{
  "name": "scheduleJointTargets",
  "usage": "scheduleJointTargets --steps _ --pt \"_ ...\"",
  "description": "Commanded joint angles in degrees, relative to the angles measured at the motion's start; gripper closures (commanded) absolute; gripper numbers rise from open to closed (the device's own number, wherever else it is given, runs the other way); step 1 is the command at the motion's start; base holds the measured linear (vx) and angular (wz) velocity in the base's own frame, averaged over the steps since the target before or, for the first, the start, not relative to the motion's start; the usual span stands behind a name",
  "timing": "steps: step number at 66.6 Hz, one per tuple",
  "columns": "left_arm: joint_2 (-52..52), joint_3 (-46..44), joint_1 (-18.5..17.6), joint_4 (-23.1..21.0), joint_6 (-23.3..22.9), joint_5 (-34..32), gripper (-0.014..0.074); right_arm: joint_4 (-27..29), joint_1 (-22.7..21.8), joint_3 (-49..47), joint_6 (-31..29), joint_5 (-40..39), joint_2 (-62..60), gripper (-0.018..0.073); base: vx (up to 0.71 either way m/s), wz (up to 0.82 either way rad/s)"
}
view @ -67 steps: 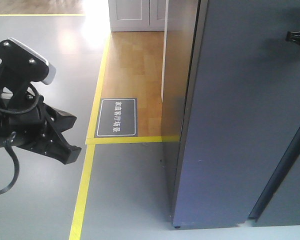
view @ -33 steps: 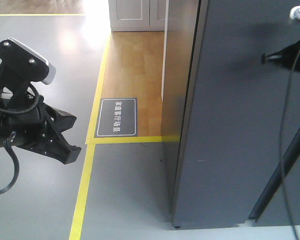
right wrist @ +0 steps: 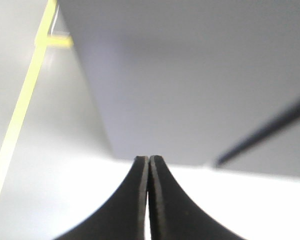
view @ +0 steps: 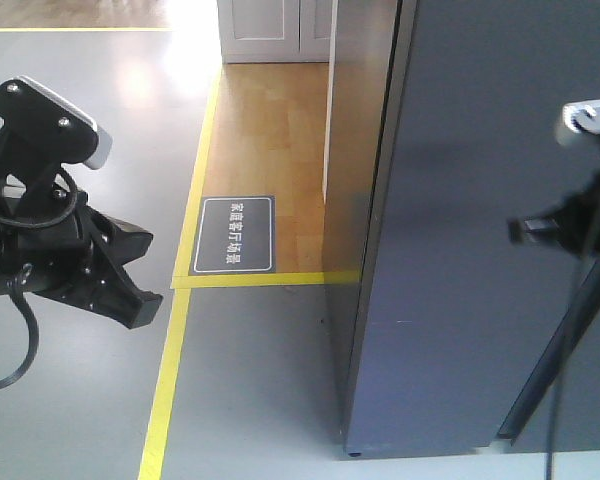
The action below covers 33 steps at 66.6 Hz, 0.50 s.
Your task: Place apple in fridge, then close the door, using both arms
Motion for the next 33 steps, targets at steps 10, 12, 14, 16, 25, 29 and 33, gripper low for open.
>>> scheduleJointTargets --steps 10,12,14,16,25,29,33 --pt "-1.29 -1.36 0.04 0.03 -0.34 -3.38 0.0603 1.78 0.06 8.14 0.24 3.85 -15.73 0.0562 0.00 0.00" --pt "-1.29 -1.36 0.04 0.03 -0.34 -3.38 0.0603 2.13 0.06 9.14 0.24 4.93 -17.38 0.0562 0.00 0.00" --pt "-1.29 -1.36 0.04 0.03 -0.34 -3.38 0.0603 2.39 0.06 9.94 0.24 6.36 -18.97 0.0562 0.00 0.00" --pt "-1.29 -1.36 0.04 0.03 -0.34 -3.38 0.0603 2.55 0.06 10.67 0.19 7.51 -20.91 0.0562 0.00 0.00" --pt "-1.29 -1.36 0.04 0.03 -0.34 -3.38 0.0603 3.46 0.06 14.31 0.19 12.33 -28.23 0.0562 0.00 0.00" --pt "-1.29 -1.36 0.04 0.03 -0.34 -3.38 0.0603 3.39 0.06 15.53 0.19 13.69 -31.42 0.0562 0.00 0.00" --pt "-1.29 -1.36 0.04 0.03 -0.34 -3.38 0.0603 3.04 0.06 16.84 0.19 15.54 -34.45 0.0562 0.00 0.00"
